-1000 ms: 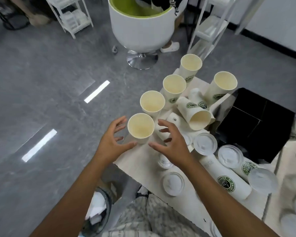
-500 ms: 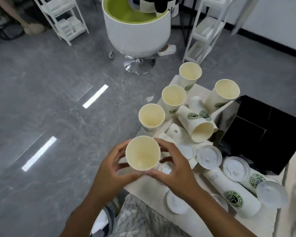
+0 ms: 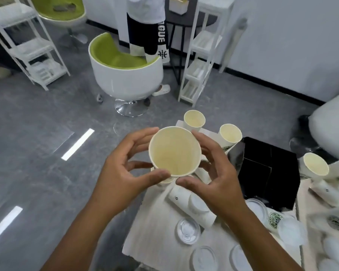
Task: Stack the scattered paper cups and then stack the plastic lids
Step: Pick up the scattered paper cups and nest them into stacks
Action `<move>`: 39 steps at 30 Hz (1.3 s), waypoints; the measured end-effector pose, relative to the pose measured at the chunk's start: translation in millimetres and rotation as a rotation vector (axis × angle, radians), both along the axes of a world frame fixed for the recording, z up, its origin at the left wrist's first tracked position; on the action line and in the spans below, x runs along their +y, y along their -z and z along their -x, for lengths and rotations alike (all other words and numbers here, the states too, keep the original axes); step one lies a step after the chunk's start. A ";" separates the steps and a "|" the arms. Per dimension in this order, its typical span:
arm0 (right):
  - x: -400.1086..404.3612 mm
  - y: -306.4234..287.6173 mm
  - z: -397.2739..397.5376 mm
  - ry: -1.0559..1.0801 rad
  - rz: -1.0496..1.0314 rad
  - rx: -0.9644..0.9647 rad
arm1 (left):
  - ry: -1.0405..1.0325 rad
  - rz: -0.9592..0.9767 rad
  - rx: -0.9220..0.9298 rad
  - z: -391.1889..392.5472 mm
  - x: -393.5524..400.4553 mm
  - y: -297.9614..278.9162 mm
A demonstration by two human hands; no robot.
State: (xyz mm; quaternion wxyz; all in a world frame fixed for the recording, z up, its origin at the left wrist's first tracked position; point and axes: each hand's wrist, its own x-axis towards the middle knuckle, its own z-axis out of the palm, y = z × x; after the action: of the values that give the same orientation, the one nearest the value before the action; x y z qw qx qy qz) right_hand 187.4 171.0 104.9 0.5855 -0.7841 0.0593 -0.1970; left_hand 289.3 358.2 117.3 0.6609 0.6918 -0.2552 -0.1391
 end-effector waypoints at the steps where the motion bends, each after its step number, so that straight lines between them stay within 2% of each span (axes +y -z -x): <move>1: -1.0 0.5 -4.0 0.009 0.002 0.004 | 0.007 0.011 0.002 -5.5 -2.8 1.3; 6: -3.2 21.0 -19.6 0.050 0.005 0.056 | 0.056 -0.021 0.051 -26.7 -9.6 30.9; 15: 1.0 102.4 -29.2 0.109 0.039 0.227 | 0.089 -0.202 0.108 -46.1 -6.7 123.8; 21: 4.0 154.2 -25.4 0.152 0.086 0.321 | 0.145 -0.271 0.264 -50.3 -2.7 175.6; 27: 13.5 167.4 -18.1 0.172 -0.083 0.374 | 0.159 -0.267 0.269 -47.0 -4.2 181.2; 39: 46.2 152.3 67.2 0.165 -0.074 0.458 | 0.253 -0.296 0.308 27.2 33.6 175.8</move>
State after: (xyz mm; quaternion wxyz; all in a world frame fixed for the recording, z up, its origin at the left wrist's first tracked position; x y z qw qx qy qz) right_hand 120.2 217.2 -47.4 0.5670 -0.7789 0.2616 -0.0590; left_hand 262.1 391.8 -58.4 0.5607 0.7144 -0.2127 -0.3606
